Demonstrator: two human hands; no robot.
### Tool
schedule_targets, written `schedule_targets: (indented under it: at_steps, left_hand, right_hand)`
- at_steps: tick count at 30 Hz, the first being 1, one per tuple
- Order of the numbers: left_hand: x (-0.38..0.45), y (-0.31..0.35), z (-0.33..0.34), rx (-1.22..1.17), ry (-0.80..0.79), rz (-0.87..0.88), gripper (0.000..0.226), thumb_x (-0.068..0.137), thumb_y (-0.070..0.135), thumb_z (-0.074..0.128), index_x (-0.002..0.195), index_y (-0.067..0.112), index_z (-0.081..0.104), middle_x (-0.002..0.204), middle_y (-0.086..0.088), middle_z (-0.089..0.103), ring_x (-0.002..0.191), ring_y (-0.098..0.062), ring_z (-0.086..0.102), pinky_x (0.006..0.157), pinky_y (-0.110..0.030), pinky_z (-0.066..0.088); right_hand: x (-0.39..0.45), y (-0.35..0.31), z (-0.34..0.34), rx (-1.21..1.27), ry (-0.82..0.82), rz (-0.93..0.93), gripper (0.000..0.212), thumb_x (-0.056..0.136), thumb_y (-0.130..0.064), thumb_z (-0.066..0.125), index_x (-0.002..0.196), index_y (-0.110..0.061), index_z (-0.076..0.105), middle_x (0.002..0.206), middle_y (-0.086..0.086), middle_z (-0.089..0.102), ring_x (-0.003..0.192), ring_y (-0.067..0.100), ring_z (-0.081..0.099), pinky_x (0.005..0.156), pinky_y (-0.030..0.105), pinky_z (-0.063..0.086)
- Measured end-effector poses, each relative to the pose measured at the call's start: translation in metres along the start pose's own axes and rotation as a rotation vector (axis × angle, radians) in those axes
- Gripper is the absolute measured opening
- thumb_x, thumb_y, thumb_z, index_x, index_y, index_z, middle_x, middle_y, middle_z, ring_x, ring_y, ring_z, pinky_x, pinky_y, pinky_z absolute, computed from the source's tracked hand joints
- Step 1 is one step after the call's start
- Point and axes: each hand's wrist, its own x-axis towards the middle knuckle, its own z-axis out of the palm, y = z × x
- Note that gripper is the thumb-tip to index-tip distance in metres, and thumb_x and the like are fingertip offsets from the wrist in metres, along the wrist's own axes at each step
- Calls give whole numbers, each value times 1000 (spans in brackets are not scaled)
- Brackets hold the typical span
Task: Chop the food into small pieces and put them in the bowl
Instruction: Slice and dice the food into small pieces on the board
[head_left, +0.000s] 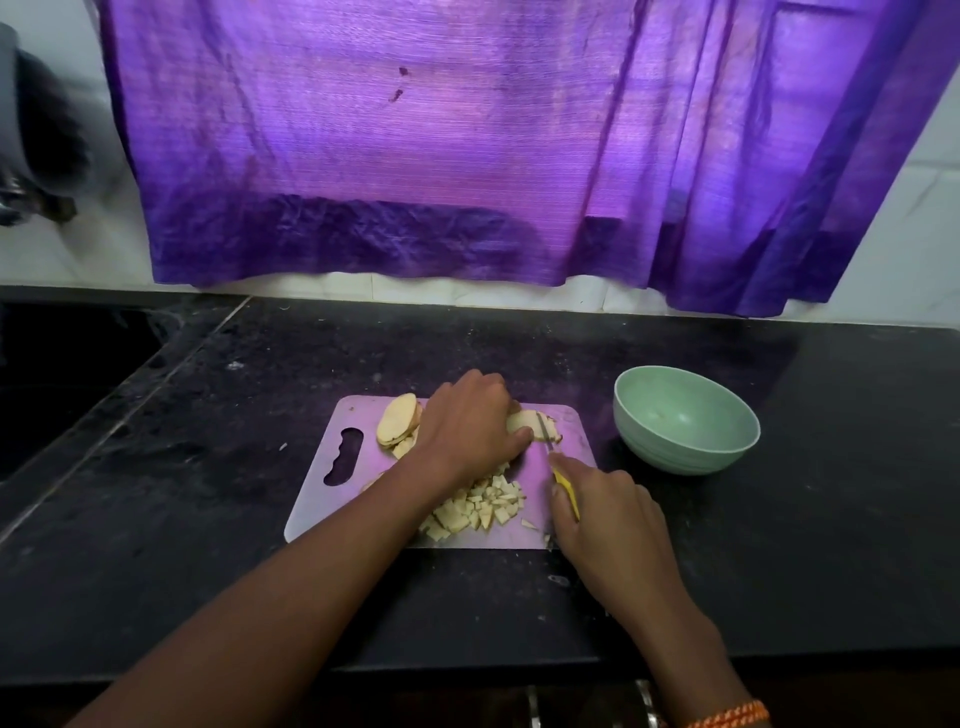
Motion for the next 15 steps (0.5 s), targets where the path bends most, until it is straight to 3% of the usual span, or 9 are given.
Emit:
schedule_targets:
  at_steps: [6, 15]
  left_hand:
    - [-2, 2, -4, 17, 17, -9, 45, 94, 59, 66, 116, 22, 80, 111, 6, 69, 101, -15, 58, 82, -38, 52]
    - [0, -1, -3, -4, 11, -17, 46, 96, 58, 66, 123, 22, 77, 115, 6, 68, 102, -14, 56, 85, -37, 51]
  right_hand:
    - [-12, 3, 0, 53, 37, 8, 46, 105, -44, 40, 151, -43, 43, 98, 5, 65, 91, 29, 64, 67, 36, 34]
    - [-13, 8, 4, 100, 65, 13, 45, 103, -42, 44, 148, -42, 47, 93, 6, 68, 87, 32, 64, 70, 40, 47]
